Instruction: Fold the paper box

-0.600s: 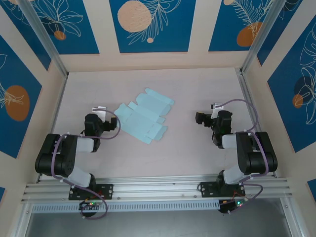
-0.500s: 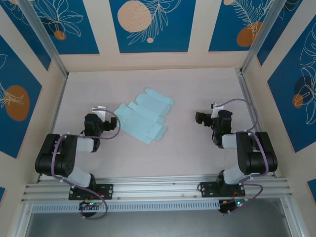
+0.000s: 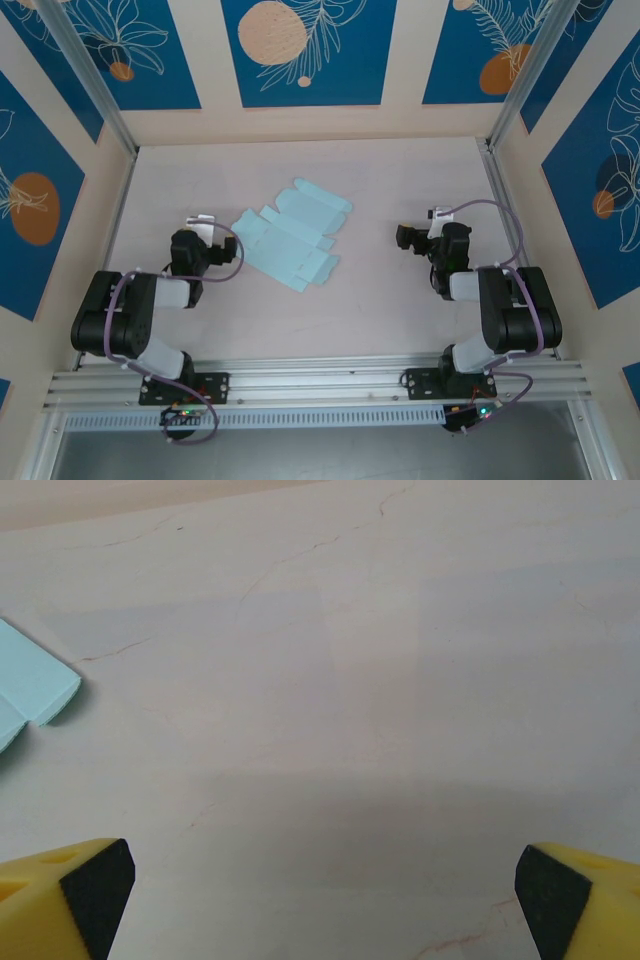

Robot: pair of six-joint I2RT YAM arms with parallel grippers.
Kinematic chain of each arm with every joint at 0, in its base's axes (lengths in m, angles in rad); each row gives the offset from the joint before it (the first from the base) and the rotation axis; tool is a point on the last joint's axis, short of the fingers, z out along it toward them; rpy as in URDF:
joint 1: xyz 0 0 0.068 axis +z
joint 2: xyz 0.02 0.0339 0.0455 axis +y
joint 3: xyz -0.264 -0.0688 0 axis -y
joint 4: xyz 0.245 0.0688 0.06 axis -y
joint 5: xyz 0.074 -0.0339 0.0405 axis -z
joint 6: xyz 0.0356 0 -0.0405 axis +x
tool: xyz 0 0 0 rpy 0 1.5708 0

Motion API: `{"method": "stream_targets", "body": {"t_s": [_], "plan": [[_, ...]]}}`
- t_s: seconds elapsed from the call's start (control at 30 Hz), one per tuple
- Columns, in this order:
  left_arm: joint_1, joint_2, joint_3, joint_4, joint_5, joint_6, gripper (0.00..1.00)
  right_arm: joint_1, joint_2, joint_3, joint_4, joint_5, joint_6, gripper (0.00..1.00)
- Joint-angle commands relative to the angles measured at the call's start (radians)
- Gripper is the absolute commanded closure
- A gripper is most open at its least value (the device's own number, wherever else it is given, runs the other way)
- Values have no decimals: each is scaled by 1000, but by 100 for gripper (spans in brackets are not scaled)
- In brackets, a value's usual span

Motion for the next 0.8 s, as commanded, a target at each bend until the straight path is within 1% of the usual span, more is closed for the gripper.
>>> {"method": "stream_targets", "body": {"t_s": [0.0,0.13,0.23,0.33,0.4,0.53,0.63,0.73,0.77], "plan": [[17,9,24,36,24,-9,0,-4,12,25,35,-12,-24,1],[16,8,21,38,24,-11,0,-5,11,24,36,-12,-24,0],[16,-13,19,27,-6,-21,0,-5,10,22,40,-13,-24,0],[16,-76,16,-15,-13,-25,0,-6,1,33,11,-12,-21,0],[16,-133,19,-69,-16,-26,0,-9,-26,51,-41,-7,-13,0],[16,-271,28,-171,-15,-26,0,-19,-97,41,-88,12,3,0],[16,-372,73,-276,-20,-49,0,-19,-195,59,-198,48,38,0],[17,-412,169,-431,-5,-95,0,-19,-293,119,-392,100,104,0],[16,-411,203,-476,-1,-127,0,-17,-326,149,-482,125,136,1]]}}
